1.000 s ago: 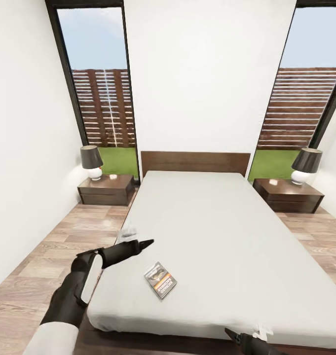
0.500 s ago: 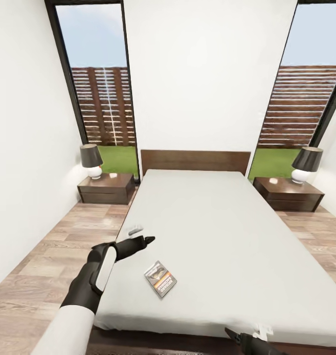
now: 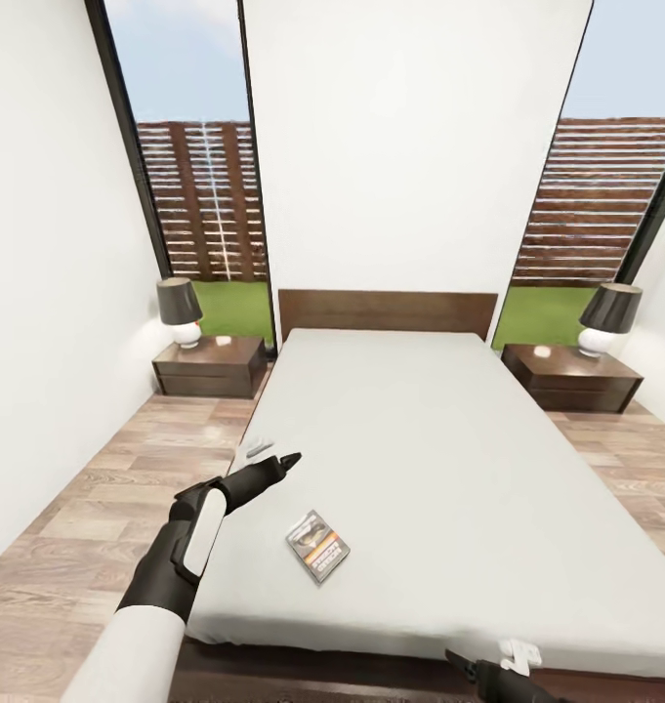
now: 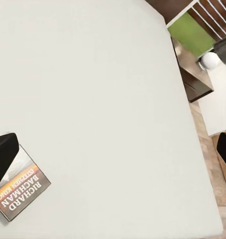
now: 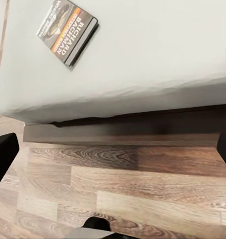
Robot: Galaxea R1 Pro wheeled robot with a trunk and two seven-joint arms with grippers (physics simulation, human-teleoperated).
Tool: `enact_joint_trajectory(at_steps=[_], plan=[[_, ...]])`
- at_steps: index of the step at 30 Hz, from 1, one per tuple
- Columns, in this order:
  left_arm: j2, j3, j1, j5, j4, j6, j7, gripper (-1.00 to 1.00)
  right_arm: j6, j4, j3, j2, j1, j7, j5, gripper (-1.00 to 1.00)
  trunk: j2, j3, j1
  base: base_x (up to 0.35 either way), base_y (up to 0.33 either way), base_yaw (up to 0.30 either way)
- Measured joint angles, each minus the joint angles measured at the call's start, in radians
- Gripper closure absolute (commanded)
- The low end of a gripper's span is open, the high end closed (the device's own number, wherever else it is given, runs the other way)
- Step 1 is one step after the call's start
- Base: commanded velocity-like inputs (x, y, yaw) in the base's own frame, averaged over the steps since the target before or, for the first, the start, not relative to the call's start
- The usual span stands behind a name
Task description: In the bedroom, move the book from the bed onto either nightstand, and place the two sandals side by side next to the bed.
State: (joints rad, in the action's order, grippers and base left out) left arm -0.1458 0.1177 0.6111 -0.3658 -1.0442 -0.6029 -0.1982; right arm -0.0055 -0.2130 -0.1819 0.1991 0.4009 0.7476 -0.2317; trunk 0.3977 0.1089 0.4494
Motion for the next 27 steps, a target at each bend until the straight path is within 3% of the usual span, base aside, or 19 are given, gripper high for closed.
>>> enact_joint_trajectory(at_steps=[7, 9, 13, 19, 22, 24, 27], plan=[[0.000, -0.001, 0.000, -0.003, 0.000, 0.000, 0.000, -1.00, 0.003, -0.001, 0.000, 0.003, 0.000, 0.009, 0.002, -1.00, 0.000, 0.011, 0.000, 0.000, 0.000, 0.000], [0.001, 0.000, 0.000, -0.003, 0.000, -0.002, 0.000, -1.00, 0.006, -0.003, 0.000, 0.007, 0.000, 0.038, 0.001, -1.00, 0.000, 0.014, 0.000, 0.000, 0.000, 0.000], [0.001, -0.001, 0.000, -0.003, 0.000, -0.003, 0.000, -1.00, 0.009, -0.002, 0.004, 0.009, 0.000, 0.149, 0.004, -1.00, 0.000, 0.021, 0.000, 0.000, 0.000, 0.000], [0.001, -0.002, 0.000, -0.003, 0.000, -0.004, -0.001, -1.00, 0.016, 0.002, 0.002, 0.010, 0.000, 0.452, 0.017, -1.00, 0.000, 0.030, 0.000, 0.000, 0.000, 0.000], [0.001, -0.003, 0.000, -0.003, 0.000, -0.004, -0.001, -1.00, 0.012, 0.031, 0.004, 0.012, 0.000, 0.488, 0.025, -1.00, 0.000, 0.035, 0.000, 0.000, 0.000, 0.000], [0.000, -0.005, 0.000, -0.003, 0.000, -0.004, 0.000, -1.00, 0.010, 0.110, 0.006, 0.023, 0.000, 0.497, 0.021, -1.00, 0.000, 0.038, 0.000, 0.000, 0.000, 0.000], [0.000, -0.004, 0.000, -0.003, 0.000, -0.004, -0.001, -1.00, 0.009, 0.157, -0.004, 0.036, 0.000, 0.499, 0.026, -1.00, 0.000, 0.043, 0.000, 0.000, 0.000, 0.000]])
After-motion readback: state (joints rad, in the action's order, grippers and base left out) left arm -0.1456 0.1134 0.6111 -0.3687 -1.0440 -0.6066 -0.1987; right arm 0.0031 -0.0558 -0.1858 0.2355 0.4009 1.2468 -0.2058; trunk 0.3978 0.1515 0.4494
